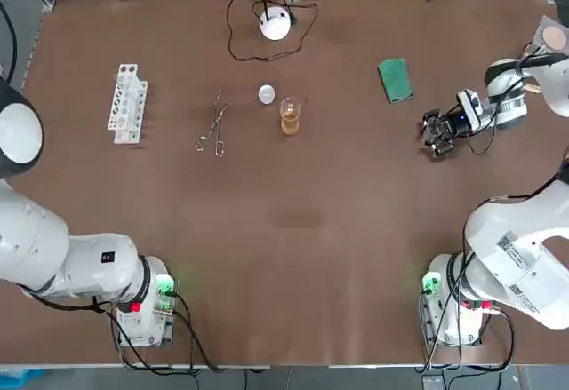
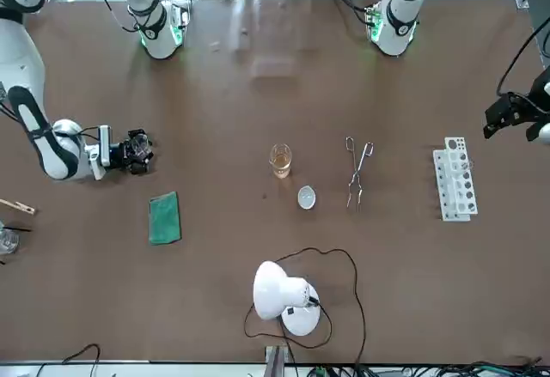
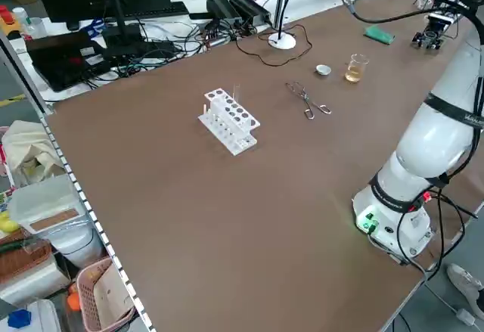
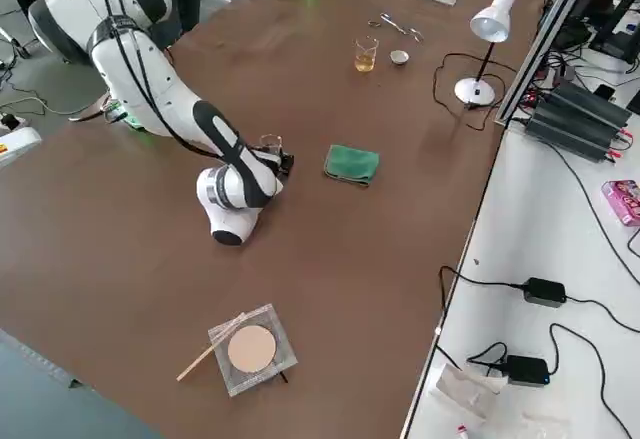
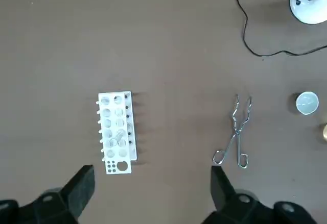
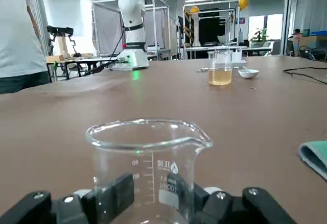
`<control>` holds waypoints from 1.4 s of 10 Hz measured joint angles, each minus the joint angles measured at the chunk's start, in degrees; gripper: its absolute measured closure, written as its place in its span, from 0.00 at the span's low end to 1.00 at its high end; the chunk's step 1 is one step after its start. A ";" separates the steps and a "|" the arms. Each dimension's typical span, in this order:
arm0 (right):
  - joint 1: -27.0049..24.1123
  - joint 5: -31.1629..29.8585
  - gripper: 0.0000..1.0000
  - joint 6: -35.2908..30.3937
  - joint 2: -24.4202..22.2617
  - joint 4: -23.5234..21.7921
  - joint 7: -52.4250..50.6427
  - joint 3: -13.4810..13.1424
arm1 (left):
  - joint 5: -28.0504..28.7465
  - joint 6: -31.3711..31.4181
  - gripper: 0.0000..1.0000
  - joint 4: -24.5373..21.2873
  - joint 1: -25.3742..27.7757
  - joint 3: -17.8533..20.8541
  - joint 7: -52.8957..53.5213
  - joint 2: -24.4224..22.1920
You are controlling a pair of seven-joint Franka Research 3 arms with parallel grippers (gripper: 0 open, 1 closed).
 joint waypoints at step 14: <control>0.10 -0.84 0.00 -0.32 0.02 -0.49 -0.23 -0.27 | 0.02 -0.82 0.00 -0.08 0.21 0.31 -0.01 0.04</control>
